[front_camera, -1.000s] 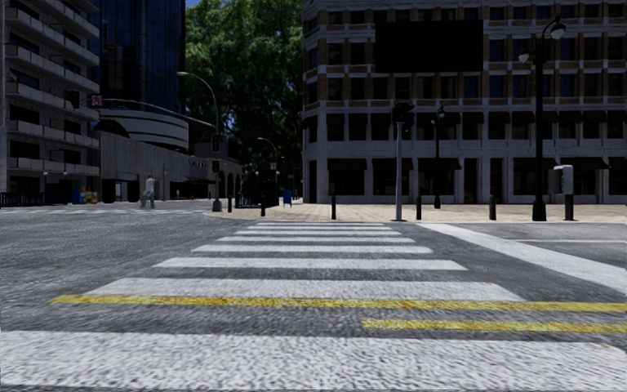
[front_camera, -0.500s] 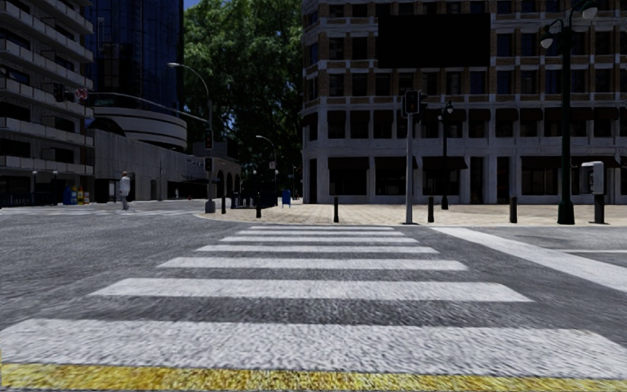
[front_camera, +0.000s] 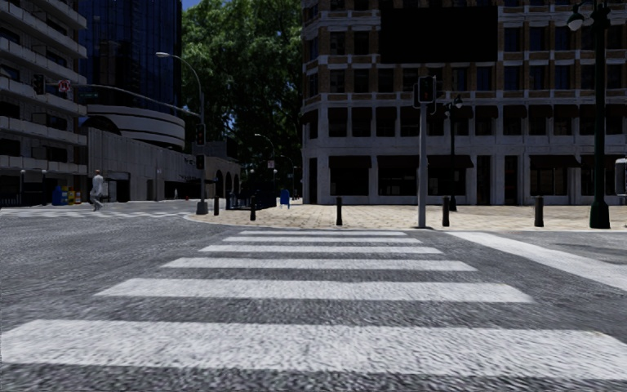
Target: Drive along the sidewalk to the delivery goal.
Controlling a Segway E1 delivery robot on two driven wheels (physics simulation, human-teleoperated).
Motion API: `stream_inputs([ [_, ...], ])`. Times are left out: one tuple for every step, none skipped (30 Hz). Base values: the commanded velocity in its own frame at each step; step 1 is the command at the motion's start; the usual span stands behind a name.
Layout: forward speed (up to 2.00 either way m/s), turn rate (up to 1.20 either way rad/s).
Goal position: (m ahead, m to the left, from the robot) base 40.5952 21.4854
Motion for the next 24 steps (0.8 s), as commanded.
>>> stream_inputs([
  [2.00, 0.00],
  [2.00, 0.00],
  [2.00, 0.00],
  [2.00, 0.00],
  [2.00, 0.00],
  [2.00, 0.00],
  [2.00, 0.00],
  [2.00, 0.00],
  [2.00, 0.00],
  [2.00, 0.00],
  [2.00, 0.00],
  [2.00, 0.00],
  [2.00, 0.00],
  [2.00, 0.00],
  [2.00, 0.00],
  [2.00, 0.00],
  [2.00, 0.00],
  [2.00, 0.00],
  [2.00, 0.00],
  [2.00, 0.00],
  [2.00, 0.00],
  [2.00, 0.00],
  [2.00, 0.00],
  [2.00, 0.00],
])
